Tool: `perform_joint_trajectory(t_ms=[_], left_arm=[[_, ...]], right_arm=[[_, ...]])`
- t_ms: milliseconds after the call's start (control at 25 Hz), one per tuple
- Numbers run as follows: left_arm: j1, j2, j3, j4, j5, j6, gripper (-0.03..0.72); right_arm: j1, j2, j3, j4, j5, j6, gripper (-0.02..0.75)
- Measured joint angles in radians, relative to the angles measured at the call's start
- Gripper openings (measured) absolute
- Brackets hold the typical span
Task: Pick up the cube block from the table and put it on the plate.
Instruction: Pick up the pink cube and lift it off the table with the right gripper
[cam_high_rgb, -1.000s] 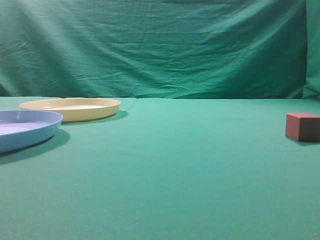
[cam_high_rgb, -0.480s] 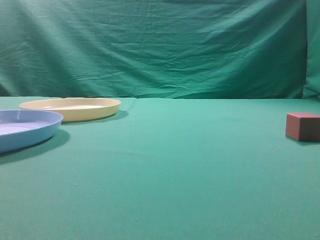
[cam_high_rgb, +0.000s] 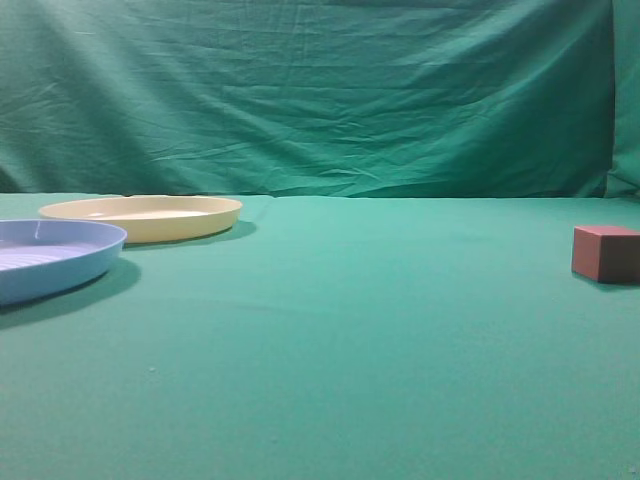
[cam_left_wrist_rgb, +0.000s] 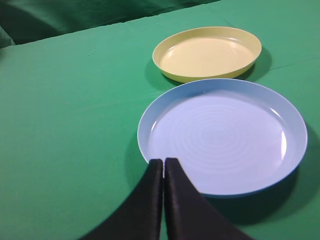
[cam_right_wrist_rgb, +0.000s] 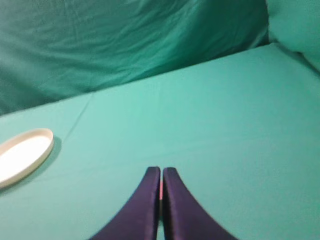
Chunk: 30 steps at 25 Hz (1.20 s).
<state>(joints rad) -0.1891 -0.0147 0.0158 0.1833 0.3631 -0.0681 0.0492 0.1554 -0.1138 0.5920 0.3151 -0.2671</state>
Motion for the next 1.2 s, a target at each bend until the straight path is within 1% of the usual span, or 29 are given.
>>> perform_joint_trajectory(t_ms=[200, 320, 400, 480, 560, 640, 720, 760, 840, 880, 960, 1040, 1080, 1160, 1200], left_arm=[[0.000, 0.000, 0.000, 0.000, 0.000, 0.000, 0.000], [0.000, 0.000, 0.000, 0.000, 0.000, 0.000, 0.000], [0.000, 0.000, 0.000, 0.000, 0.000, 0.000, 0.000], [0.000, 0.000, 0.000, 0.000, 0.000, 0.000, 0.000], [0.000, 0.000, 0.000, 0.000, 0.000, 0.000, 0.000], [0.000, 0.000, 0.000, 0.000, 0.000, 0.000, 0.000], [0.000, 0.000, 0.000, 0.000, 0.000, 0.000, 0.000], [0.000, 0.000, 0.000, 0.000, 0.000, 0.000, 0.000], [0.000, 0.000, 0.000, 0.000, 0.000, 0.000, 0.000], [0.000, 0.000, 0.000, 0.000, 0.000, 0.000, 0.000], [0.000, 0.000, 0.000, 0.000, 0.000, 0.000, 0.000], [0.000, 0.000, 0.000, 0.000, 0.000, 0.000, 0.000], [0.000, 0.000, 0.000, 0.000, 0.000, 0.000, 0.000], [0.000, 0.000, 0.000, 0.000, 0.000, 0.000, 0.000], [0.000, 0.000, 0.000, 0.000, 0.000, 0.000, 0.000]], right_arm=[[0.000, 0.338, -0.222, 0.000, 0.172, -0.066, 0.000], [0.000, 0.505, -0.319, 0.009, 0.200, -0.075, 0.000], [0.000, 0.598, -0.369, 0.059, 0.201, -0.075, 0.000], [0.000, 0.670, -0.413, 0.145, 0.197, -0.077, 0.000], [0.000, 0.738, -0.441, 0.191, 0.172, -0.089, 0.000], [0.000, 0.800, -0.463, 0.201, 0.172, -0.196, 0.000], [0.002, 0.868, -0.493, 0.212, 0.229, -0.338, 0.000], [0.016, 0.906, -0.513, 0.212, 0.257, -0.387, 0.000], [0.075, 0.975, -0.551, 0.161, 0.276, -0.434, 0.000], [0.121, 1.000, -0.570, 0.101, 0.276, -0.443, 0.000], [0.205, 1.058, -0.595, -0.048, 0.261, -0.390, 0.000], [0.268, 1.111, -0.613, -0.223, 0.236, -0.244, 0.000], [0.280, 1.140, -0.622, -0.293, 0.232, -0.163, 0.000], [0.286, 1.190, -0.646, -0.377, 0.230, -0.067, 0.000], [0.286, 1.215, -0.657, -0.401, 0.231, -0.042, 0.050]])
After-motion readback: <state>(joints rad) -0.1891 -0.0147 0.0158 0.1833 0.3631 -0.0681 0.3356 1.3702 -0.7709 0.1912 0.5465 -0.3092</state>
